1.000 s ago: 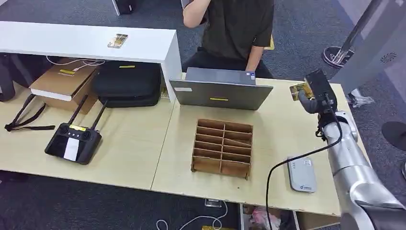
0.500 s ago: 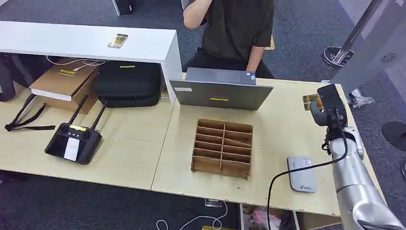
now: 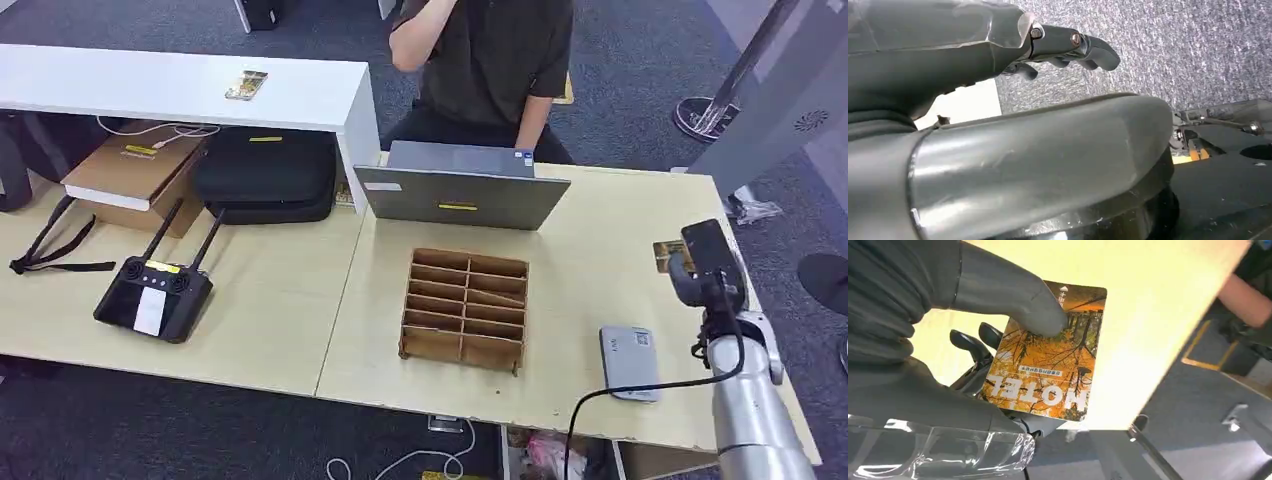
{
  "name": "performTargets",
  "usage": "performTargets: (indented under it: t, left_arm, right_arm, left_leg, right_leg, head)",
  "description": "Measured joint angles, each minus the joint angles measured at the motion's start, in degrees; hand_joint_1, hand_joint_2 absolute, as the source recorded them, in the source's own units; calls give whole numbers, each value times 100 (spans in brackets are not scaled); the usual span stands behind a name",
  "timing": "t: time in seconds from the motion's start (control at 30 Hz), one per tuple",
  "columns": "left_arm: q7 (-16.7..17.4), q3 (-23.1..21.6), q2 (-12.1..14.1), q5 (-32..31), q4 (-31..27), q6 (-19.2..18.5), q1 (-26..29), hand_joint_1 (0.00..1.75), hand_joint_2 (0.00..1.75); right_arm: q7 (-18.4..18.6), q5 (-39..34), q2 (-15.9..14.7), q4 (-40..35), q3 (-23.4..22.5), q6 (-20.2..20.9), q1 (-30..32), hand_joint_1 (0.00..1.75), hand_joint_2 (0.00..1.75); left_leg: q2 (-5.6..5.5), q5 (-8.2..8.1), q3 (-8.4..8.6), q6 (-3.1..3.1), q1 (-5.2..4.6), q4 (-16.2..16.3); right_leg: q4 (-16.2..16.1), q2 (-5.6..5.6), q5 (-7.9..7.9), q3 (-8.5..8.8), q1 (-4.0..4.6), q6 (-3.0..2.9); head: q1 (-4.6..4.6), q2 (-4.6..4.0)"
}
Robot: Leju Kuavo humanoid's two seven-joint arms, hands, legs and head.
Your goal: Pass the card to the sensor for recognition and then transmit it.
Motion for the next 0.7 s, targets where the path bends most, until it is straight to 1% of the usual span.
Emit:
performTargets:
  t: [0.13, 0.3, 0.5, 0.7]
  left_arm:
    - [2, -2, 0, -17, 0, 0, 1, 0, 0]
    - [2, -2, 0, -44, 0, 0, 1, 0, 0]
    - [2, -2, 0, -57, 0, 11, 4, 0, 0]
    - [-4, -2, 0, -68, 0, 11, 9, 0, 0]
  right_arm:
    - [30, 59, 0, -133, -100, 65, 278, 175, 175]
    - [48, 83, 0, -229, -153, 111, 450, 175, 175]
    - [48, 173, -4, -315, -210, 168, 461, 175, 175]
    - [66, 291, -118, -557, -218, 254, 408, 175, 175]
  left_leg:
    - [0, -1, -1, 1, 0, 0]
    - [1, -1, -1, 2, 0, 0]
    - [1, -1, 0, 2, 0, 0]
    - [1, -1, -1, 2, -1, 0]
  right_leg:
    - [0, 0, 0, 0, 0, 0]
    - [0, 1, 0, 0, 0, 0]
    - [0, 1, 0, 1, -1, 0]
    - [0, 1, 0, 0, -1, 0]
  head:
    - [2, 0]
    - [2, 0]
    - [2, 0]
    - [2, 0]
